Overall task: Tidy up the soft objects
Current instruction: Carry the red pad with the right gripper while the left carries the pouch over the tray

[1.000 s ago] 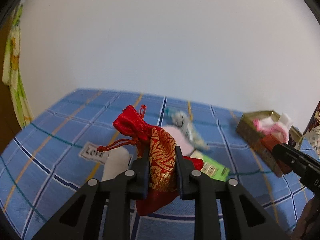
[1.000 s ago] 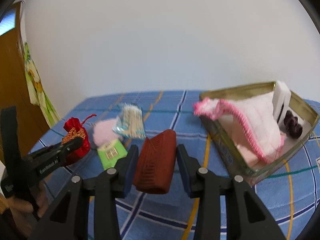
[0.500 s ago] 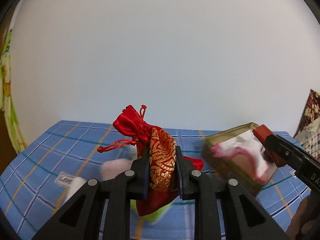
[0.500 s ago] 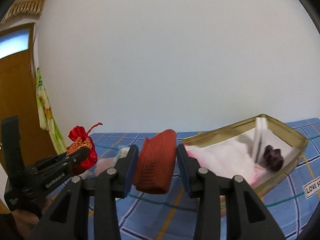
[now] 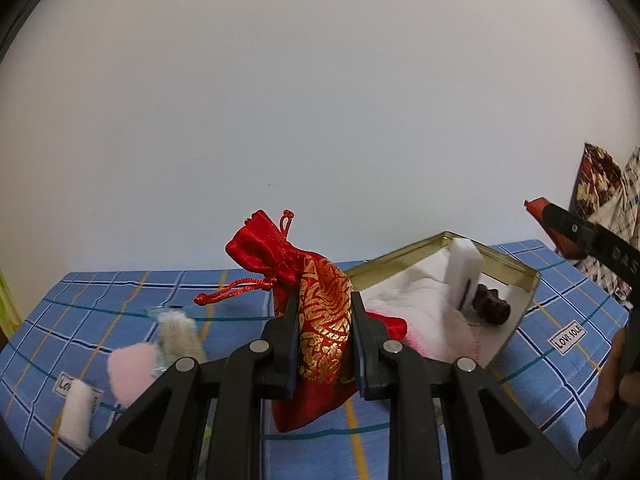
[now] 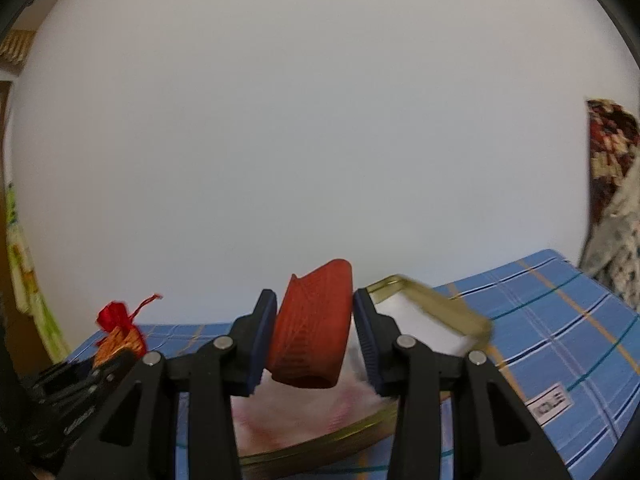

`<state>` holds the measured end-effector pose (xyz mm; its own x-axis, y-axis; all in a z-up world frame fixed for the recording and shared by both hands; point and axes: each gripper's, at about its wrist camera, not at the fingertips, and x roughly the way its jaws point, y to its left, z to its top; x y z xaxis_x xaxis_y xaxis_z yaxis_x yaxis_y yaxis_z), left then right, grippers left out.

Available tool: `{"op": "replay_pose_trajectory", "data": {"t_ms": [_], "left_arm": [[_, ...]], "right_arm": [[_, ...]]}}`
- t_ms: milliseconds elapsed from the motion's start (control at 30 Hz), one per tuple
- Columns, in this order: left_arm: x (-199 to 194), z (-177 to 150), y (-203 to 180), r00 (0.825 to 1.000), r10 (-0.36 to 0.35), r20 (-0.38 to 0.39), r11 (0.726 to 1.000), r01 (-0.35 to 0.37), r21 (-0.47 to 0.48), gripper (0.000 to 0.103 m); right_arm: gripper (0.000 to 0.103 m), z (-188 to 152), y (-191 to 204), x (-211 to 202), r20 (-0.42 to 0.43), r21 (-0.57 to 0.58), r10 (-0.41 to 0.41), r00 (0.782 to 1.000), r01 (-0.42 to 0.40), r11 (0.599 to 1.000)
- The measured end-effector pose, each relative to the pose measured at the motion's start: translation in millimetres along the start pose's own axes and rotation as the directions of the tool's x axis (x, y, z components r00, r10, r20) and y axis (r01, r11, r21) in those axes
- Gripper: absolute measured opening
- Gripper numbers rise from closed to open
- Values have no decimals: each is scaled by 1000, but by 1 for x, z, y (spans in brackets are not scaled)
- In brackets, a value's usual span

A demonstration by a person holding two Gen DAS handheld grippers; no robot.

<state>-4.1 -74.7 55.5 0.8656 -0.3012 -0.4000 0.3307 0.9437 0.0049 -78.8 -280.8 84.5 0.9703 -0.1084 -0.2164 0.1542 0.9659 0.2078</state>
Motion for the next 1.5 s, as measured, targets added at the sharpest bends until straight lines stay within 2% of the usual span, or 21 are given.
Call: {"op": "replay_pose_trajectory", "data": {"t_ms": [233, 367, 533, 900, 1300, 1500], "left_arm": [[18, 6, -38, 997, -72, -30, 997, 72, 14, 23], [34, 7, -63, 994, -90, -56, 995, 92, 29, 23], [46, 7, -87, 991, -108, -75, 992, 112, 55, 23], [67, 5, -104, 985, -122, -118, 990, 130, 56, 23], [88, -1, -113, 981, -104, -164, 988, 121, 96, 23], [105, 2, -120, 971, -119, -207, 987, 139, 85, 23]], "right_arm": [[40, 4, -35, 11, -6, 14, -114, 993, 114, 993], [40, 3, -42, 19, -12, -40, -170, 985, 169, 985], [40, 3, -54, 27, -38, -62, -204, 978, 202, 977], [40, -3, -73, 48, -112, -86, -209, 972, 200, 976], [40, -7, -65, 56, -162, -96, -199, 967, 185, 978], [40, -11, -65, 63, -198, -85, -187, 962, 173, 981]]}}
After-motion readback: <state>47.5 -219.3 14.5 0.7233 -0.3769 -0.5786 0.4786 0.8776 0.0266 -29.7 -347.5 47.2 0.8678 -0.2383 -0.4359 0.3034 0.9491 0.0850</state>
